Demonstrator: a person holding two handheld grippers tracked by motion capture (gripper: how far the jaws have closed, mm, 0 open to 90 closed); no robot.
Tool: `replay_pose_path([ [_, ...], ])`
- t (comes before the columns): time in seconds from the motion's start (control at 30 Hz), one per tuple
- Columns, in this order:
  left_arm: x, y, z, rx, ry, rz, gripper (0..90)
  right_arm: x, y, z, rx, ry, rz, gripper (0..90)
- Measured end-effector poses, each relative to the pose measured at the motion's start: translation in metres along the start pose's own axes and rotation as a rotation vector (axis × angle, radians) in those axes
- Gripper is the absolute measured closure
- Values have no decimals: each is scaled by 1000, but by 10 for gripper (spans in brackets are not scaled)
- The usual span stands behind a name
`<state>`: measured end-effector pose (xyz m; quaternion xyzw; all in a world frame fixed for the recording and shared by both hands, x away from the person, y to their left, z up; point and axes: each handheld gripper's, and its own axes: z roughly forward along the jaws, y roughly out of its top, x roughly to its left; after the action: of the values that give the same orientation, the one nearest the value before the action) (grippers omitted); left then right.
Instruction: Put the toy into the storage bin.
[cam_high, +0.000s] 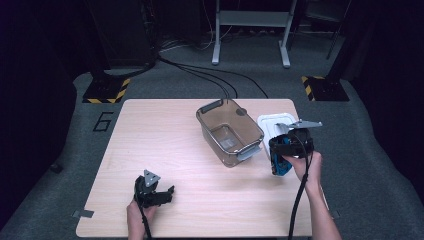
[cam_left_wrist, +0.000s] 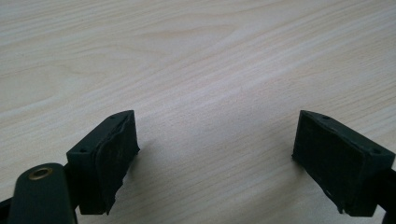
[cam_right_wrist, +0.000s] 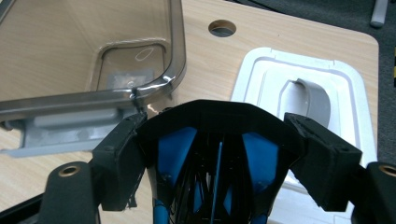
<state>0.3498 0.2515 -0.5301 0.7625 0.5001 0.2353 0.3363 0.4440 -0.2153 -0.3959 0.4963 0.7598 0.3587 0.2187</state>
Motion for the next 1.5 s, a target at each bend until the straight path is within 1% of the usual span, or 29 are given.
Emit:
replay_pose_path([
  [0.03,0,0,0,0,0,0,136,-2,1,1,-3,-3,-11,238],
  [0.07,0,0,0,0,0,0,136,-2,3,2,-4,-7,2,238],
  [0.1,0,0,0,0,0,0,137,-4,4,2,0,-8,-5,238],
  [0.2,0,0,0,-2,1,-1,137,-6,8,5,-4,-23,1,238],
  [0.23,0,0,0,1,0,1,137,-7,9,5,-5,-25,-4,238],
  [0.3,0,0,0,0,0,0,137,-9,12,7,-10,-32,11,238],
  [0.33,0,0,0,0,0,0,136,-10,14,7,-9,-35,3,238],
  [0.37,0,0,0,0,0,0,136,-10,15,8,-15,-40,16,238],
  [0.4,0,0,0,0,0,0,136,-12,17,9,-12,-42,4,238],
  [0.43,0,0,0,0,0,0,137,-13,18,10,-15,-46,5,238],
  [0.53,0,0,0,0,0,-1,136,-14,23,12,-17,-53,9,238],
  [0.57,0,0,0,0,0,-1,136,-14,24,13,-23,-58,15,238],
  [0.63,0,0,0,0,0,-1,137,-15,27,14,-34,-72,3,238],
  [0.7,0,0,0,0,0,0,136,-15,30,15,-44,-85,9,238],
  [0.77,0,0,0,0,0,0,137,-16,34,15,-45,-90,2,238],
  [1.0,0,0,0,0,0,-1,137,-16,49,13,-56,-104,0,238],
  [1.07,1,0,-1,13,-6,2,137,-16,53,12,-61,-111,-10,239],
  [1.13,0,0,-1,11,-6,0,137,-16,57,11,-65,-116,-20,238],
  [1.17,0,0,0,0,-1,-2,137,-16,59,10,-68,-118,-23,239],
  [1.2,0,0,0,8,-5,0,137,-16,61,9,-74,-122,-21,238],
  [1.23,0,0,0,-1,-2,-2,137,-15,63,9,-82,-128,-26,238],
  [1.43,0,0,0,0,-2,-2,137,-13,75,6,-99,-143,-43,239],
  [1.5,0,0,0,-1,-3,-3,137,-12,79,5,-97,-151,-56,239],
])
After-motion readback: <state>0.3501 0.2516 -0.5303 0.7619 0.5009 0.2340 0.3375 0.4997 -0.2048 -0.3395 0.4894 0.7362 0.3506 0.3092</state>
